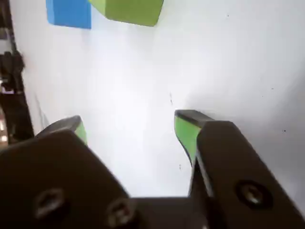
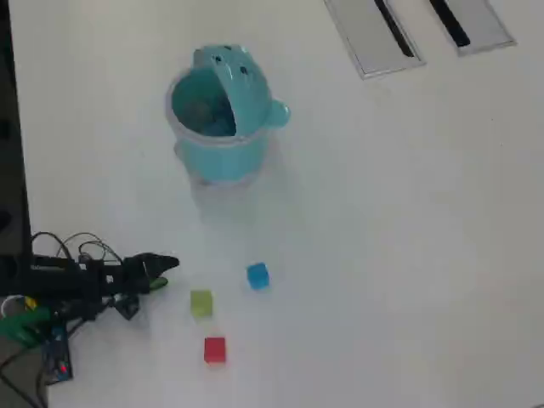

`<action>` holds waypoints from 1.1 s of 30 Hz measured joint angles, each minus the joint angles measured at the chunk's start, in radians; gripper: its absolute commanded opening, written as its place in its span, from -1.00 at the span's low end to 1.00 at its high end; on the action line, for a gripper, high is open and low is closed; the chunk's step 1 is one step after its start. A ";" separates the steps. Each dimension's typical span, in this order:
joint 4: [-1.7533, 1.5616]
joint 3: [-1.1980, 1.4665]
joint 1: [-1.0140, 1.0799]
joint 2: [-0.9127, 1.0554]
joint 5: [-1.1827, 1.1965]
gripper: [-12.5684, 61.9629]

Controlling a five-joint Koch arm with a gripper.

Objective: Grasp RGB lego blocks and put them in the bin one by one.

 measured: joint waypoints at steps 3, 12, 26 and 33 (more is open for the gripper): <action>0.000 0.000 -0.002 0.000 0.000 0.25; -0.002 0.000 -0.002 0.000 -0.002 0.25; -0.086 -0.002 0.044 0.000 -0.225 0.25; -0.195 0.000 0.098 0.000 -0.469 0.25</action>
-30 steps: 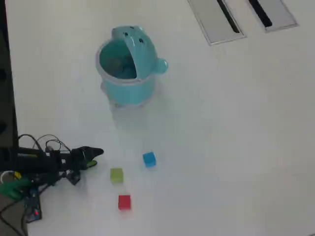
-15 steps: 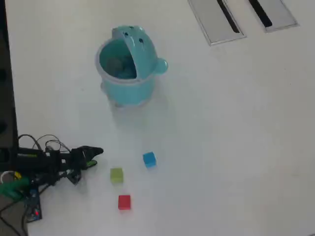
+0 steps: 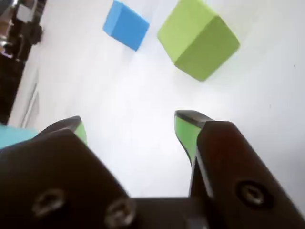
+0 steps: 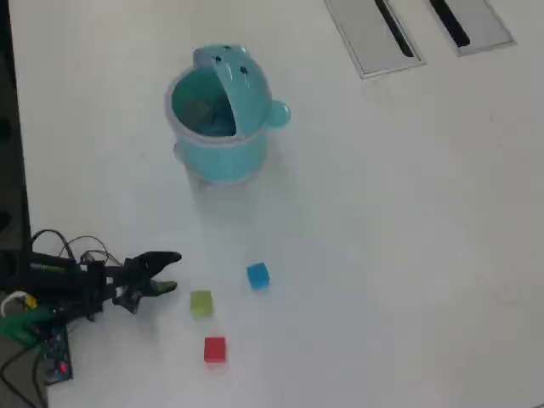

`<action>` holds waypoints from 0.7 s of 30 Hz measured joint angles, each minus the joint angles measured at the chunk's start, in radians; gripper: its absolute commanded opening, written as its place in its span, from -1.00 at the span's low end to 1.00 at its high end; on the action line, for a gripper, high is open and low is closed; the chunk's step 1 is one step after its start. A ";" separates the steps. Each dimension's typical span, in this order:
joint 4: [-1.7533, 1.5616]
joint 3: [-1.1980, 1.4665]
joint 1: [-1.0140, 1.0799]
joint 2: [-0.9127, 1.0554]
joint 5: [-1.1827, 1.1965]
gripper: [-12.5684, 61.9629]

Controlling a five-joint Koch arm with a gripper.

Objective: Grasp RGB lego blocks and put them in the bin one by one.

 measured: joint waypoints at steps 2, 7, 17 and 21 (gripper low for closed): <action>-0.032 0.000 0.008 0.000 -0.071 0.24; -0.141 0.000 0.021 0.000 -0.155 0.24; -0.328 0.000 0.118 0.000 -0.405 0.25; -0.328 -0.002 0.143 0.000 -0.518 0.25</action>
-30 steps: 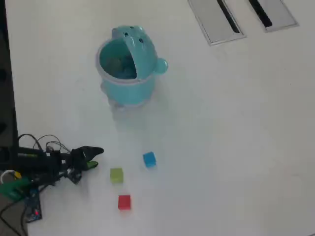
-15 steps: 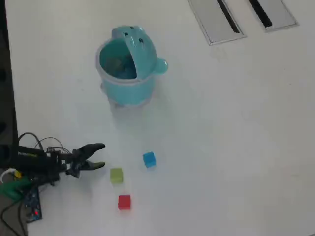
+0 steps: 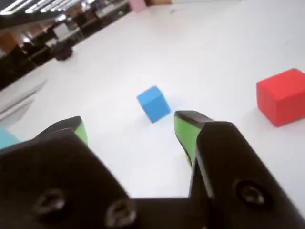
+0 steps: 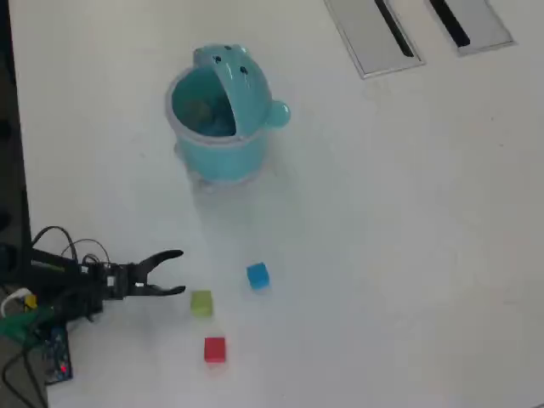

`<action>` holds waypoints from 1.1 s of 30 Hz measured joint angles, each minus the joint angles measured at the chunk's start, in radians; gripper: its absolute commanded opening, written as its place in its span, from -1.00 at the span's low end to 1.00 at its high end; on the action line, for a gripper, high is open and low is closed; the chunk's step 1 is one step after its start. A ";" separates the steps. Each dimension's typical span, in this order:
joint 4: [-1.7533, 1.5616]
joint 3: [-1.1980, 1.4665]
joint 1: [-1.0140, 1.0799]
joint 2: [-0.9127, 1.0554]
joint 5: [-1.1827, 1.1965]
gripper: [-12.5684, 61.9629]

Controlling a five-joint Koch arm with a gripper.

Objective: Grasp RGB lego blocks and put them in the bin one by one.

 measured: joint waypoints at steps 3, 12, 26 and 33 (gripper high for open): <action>-0.002 0.000 0.048 0.000 -0.089 0.25; 0.000 -0.011 0.245 0.000 -0.216 0.24; 0.103 -0.155 0.448 0.000 -0.284 0.22; 0.204 -0.184 0.505 0.000 -0.207 0.23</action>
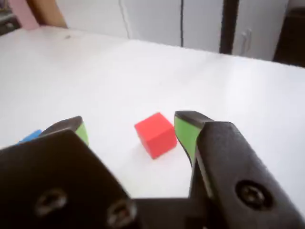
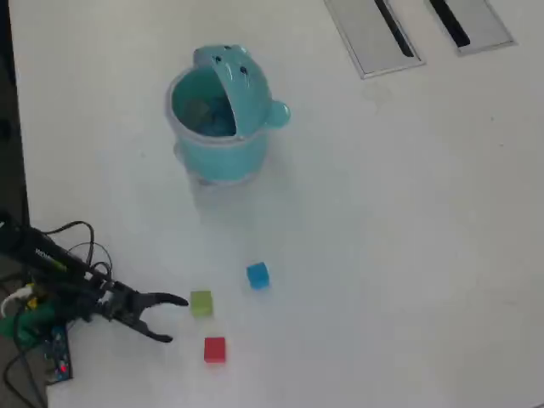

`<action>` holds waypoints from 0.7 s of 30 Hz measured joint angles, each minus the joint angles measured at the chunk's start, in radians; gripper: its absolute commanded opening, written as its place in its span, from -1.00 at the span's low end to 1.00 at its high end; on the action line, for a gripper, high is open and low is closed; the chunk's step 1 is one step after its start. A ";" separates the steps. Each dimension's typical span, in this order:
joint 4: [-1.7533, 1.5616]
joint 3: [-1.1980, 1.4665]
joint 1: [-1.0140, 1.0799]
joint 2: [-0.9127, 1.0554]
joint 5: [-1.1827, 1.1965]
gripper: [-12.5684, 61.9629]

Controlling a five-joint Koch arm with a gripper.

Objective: Grasp RGB lego blocks and put them in the bin one by one.

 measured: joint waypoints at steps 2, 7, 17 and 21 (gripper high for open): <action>0.002 0.000 0.005 0.000 -0.002 0.23; 0.002 -0.002 0.026 0.000 -0.052 0.23; 0.002 -0.009 -0.014 -0.023 -0.132 0.24; 0.002 -0.089 -0.014 -0.101 -0.137 0.24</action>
